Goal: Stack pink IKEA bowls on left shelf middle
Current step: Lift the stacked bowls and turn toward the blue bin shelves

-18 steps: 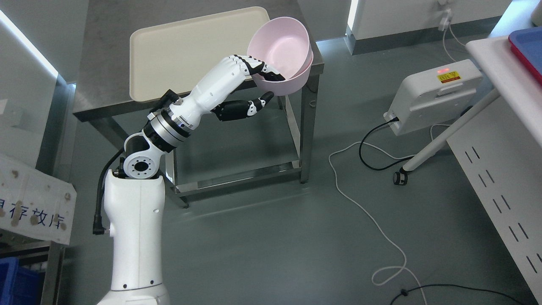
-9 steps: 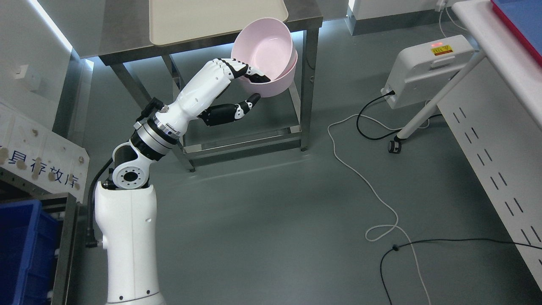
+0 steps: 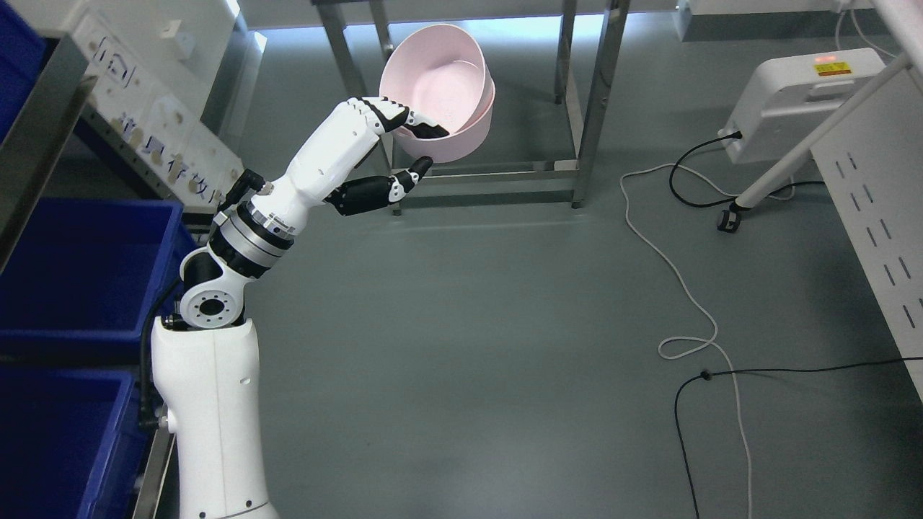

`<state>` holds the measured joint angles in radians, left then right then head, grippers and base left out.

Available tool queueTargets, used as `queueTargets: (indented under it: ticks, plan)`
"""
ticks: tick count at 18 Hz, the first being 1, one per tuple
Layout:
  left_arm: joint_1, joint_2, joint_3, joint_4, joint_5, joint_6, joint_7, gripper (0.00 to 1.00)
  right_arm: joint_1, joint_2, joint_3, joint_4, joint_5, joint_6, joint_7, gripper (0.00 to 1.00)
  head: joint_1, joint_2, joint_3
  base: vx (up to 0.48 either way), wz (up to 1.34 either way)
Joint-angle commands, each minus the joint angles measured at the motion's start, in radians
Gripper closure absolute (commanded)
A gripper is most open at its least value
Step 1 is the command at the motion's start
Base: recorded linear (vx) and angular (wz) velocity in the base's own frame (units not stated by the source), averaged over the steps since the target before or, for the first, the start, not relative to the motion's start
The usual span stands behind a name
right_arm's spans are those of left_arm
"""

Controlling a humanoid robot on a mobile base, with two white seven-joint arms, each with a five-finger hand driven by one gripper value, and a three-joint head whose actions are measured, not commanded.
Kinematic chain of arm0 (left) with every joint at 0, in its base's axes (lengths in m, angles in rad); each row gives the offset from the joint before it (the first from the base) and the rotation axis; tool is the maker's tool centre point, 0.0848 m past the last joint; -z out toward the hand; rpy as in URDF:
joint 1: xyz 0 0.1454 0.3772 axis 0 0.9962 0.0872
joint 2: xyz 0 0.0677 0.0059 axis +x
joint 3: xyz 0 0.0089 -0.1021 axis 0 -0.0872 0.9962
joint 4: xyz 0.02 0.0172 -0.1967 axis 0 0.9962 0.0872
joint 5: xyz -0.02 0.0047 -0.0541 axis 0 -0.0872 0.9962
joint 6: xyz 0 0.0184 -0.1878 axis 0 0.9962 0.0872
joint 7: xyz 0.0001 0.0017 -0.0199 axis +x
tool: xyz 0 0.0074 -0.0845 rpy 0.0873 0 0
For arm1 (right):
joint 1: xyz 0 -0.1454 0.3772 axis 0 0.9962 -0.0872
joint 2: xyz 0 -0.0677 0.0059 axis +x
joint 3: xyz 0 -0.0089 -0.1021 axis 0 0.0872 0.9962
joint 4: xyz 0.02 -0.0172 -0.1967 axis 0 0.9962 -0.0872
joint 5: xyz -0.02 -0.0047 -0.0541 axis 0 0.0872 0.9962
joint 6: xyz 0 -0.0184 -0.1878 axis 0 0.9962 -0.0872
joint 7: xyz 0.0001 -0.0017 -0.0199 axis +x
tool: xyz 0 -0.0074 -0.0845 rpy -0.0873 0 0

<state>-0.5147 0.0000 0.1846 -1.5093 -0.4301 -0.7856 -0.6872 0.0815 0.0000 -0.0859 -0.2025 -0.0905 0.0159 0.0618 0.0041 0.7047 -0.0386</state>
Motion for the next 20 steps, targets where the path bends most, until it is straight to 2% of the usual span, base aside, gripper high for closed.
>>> queueTargets:
  ticks: [1,5,8,10,12,16,20]
  plan:
    - [0.002,0.018,0.012,-0.023,0.017,0.0,0.002,0.99,0.0,-0.017,0.0,0.0,0.0,-0.001,0.0,0.0,0.0,0.0,0.0,-0.447,0.43]
    - [-0.001,0.018,-0.002,-0.025,0.019,0.0,0.005,0.99,0.0,-0.017,0.0,0.0,0.0,-0.001,-0.002,0.0,0.0,0.0,0.0,-0.411,0.48]
    - [-0.05,0.018,-0.089,-0.064,0.047,0.004,0.014,0.99,0.0,-0.017,0.0,0.0,0.0,-0.001,-0.002,0.0,0.0,0.0,0.0,-0.303,0.88]
    - [-0.126,0.018,-0.227,-0.11,0.047,0.112,0.047,0.99,0.0,-0.017,0.0,0.0,0.0,-0.001,0.0,0.0,0.0,0.0,0.0,-0.172,1.47]
    - [-0.21,0.018,-0.295,-0.117,0.047,0.152,0.071,0.98,0.0,-0.017,0.0,0.0,0.0,-0.001,0.0,0.0,0.0,0.0,0.0,-0.104,1.56]
    - [-0.332,0.018,-0.335,-0.115,0.077,0.175,0.066,0.97,0.0,-0.017,0.0,0.0,0.0,-0.001,0.0,0.0,0.0,0.0,0.0,-0.092,1.5]
    - [-0.363,0.018,-0.338,-0.106,0.074,0.296,0.04,0.97,0.0,-0.017,0.0,0.0,0.0,-0.001,0.0,0.0,0.0,0.0,0.0,-0.061,1.24]
